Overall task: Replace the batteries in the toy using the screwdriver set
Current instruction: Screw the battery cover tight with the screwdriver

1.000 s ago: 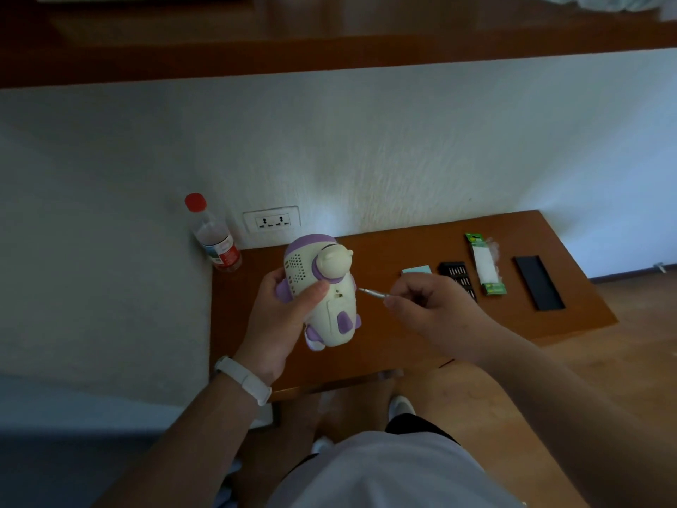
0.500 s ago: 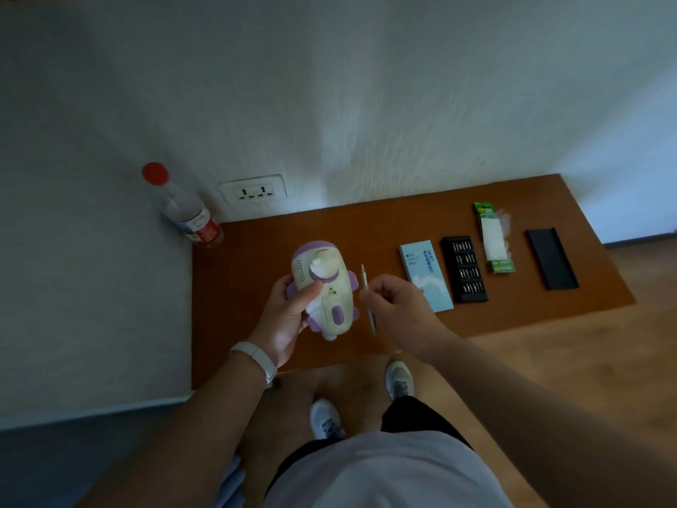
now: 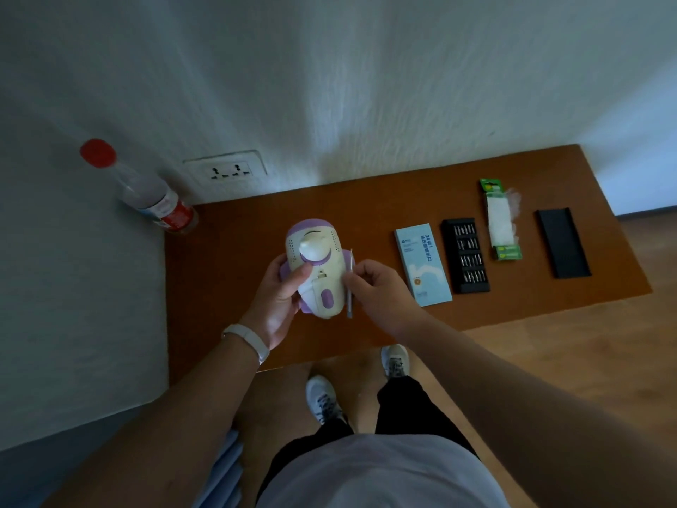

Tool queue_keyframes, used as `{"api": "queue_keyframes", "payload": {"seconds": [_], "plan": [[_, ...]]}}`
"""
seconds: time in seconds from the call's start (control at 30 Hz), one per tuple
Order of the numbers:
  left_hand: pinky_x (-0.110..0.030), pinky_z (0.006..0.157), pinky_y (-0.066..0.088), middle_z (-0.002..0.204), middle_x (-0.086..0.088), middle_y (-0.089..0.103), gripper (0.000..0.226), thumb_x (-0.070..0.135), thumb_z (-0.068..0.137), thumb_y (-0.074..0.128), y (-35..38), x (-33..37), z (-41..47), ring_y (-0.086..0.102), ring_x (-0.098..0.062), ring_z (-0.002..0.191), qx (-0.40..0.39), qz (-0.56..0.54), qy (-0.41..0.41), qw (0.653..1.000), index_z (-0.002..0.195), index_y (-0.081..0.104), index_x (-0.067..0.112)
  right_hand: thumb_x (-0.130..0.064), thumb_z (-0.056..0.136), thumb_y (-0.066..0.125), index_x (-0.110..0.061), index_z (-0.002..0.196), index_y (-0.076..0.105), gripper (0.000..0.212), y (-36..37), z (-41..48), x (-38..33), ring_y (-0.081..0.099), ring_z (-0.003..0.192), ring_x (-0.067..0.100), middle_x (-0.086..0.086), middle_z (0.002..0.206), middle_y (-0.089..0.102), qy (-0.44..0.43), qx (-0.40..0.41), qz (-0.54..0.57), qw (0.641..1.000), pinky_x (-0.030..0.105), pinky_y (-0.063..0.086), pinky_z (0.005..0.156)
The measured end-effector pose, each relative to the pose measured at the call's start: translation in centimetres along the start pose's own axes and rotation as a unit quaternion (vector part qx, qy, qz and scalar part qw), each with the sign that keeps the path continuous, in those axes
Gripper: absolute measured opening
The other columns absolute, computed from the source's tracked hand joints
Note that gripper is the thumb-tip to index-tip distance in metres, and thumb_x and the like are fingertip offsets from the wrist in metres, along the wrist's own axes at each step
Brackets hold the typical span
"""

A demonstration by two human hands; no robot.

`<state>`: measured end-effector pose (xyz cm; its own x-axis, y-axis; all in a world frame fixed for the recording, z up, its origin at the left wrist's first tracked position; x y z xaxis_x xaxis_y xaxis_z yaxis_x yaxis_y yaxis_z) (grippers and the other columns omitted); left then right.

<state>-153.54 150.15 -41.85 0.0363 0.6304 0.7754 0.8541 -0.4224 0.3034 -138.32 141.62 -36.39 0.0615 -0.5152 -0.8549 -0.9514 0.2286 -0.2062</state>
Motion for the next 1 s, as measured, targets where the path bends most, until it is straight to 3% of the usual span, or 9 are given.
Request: {"api": "queue_keyframes", "payload": {"seconds": [0.1, 0.23, 0.37, 0.53, 0.77, 1.0], "plan": [[-0.063, 0.101, 0.047, 0.134, -0.013, 0.062, 0.097, 0.051, 0.062, 0.089, -0.2, 0.1, 0.1, 0.059, -0.037, 0.123, -0.009, 0.009, 0.0, 1.0, 0.143, 0.046, 0.02, -0.032, 0.097, 0.056, -0.012, 0.091, 0.061, 0.022, 0.0, 0.4, 0.1, 0.048, 0.057, 0.0, -0.004, 0.072, 0.056, 0.002, -0.005, -0.01, 1.0, 0.019, 0.043, 0.056], [-0.047, 0.089, 0.056, 0.131, -0.012, 0.065, 0.095, 0.051, 0.061, 0.088, -0.3, 0.5, -0.2, 0.063, -0.033, 0.118, -0.01, 0.035, -0.005, 0.999, 0.141, 0.048, 0.018, -0.033, 0.097, 0.057, -0.014, 0.088, 0.061, 0.021, 0.1, 0.6, 0.0, 0.049, 0.06, 0.003, -0.003, 0.073, 0.056, -0.001, -0.011, -0.013, 1.0, 0.022, 0.043, 0.057], [-0.039, 0.085, 0.056, 0.128, -0.008, 0.067, 0.097, 0.056, 0.059, 0.088, -0.7, 1.0, -0.6, 0.065, -0.029, 0.116, 0.002, 0.055, -0.004, 0.998, 0.139, 0.049, 0.018, -0.034, 0.097, 0.057, -0.009, 0.094, 0.062, 0.026, 0.0, 0.2, -0.3, 0.05, 0.064, 0.009, 0.002, 0.076, 0.057, -0.01, -0.012, -0.033, 0.999, 0.024, 0.044, 0.059], [-0.03, 0.079, 0.056, 0.123, -0.003, 0.07, 0.064, 0.043, 0.08, 0.072, -0.9, 1.4, -1.4, 0.069, -0.022, 0.109, -0.007, 0.083, -0.004, 0.996, 0.136, 0.053, 0.021, -0.032, 0.098, 0.055, -0.011, 0.09, 0.061, 0.023, -0.3, -0.2, -0.6, 0.046, 0.061, 0.01, 0.001, 0.072, 0.053, -0.012, -0.012, -0.039, 0.999, 0.021, 0.04, 0.053], [-0.039, 0.095, 0.052, 0.123, -0.002, 0.071, 0.062, 0.043, 0.083, 0.076, -0.9, 1.9, -1.7, 0.068, -0.021, 0.112, -0.003, 0.113, -0.022, 0.993, 0.136, 0.053, 0.022, -0.033, 0.097, 0.056, -0.01, 0.094, 0.062, 0.024, -0.1, -0.6, -0.4, 0.047, 0.059, 0.006, -0.001, 0.071, 0.054, -0.011, -0.005, -0.052, 0.999, 0.016, 0.041, 0.051], [-0.047, 0.103, 0.048, 0.123, 0.0, 0.07, 0.072, 0.052, 0.076, 0.078, -1.0, 2.3, -2.3, 0.068, -0.021, 0.112, 0.015, 0.127, -0.027, 0.991, 0.137, 0.051, 0.024, -0.032, 0.098, 0.055, -0.009, 0.095, 0.062, 0.024, -0.1, -1.0, -0.4, 0.048, 0.063, 0.011, 0.004, 0.075, 0.055, -0.009, -0.005, -0.056, 0.998, 0.022, 0.042, 0.055]]}}
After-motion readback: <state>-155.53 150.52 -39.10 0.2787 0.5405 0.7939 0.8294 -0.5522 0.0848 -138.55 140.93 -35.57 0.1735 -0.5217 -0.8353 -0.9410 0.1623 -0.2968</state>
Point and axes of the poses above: each hand's wrist, its own z-axis towards the middle knuckle, its own y-axis out of the palm, x = y × z, the point moved 6 cm from there along z, towards the middle knuckle
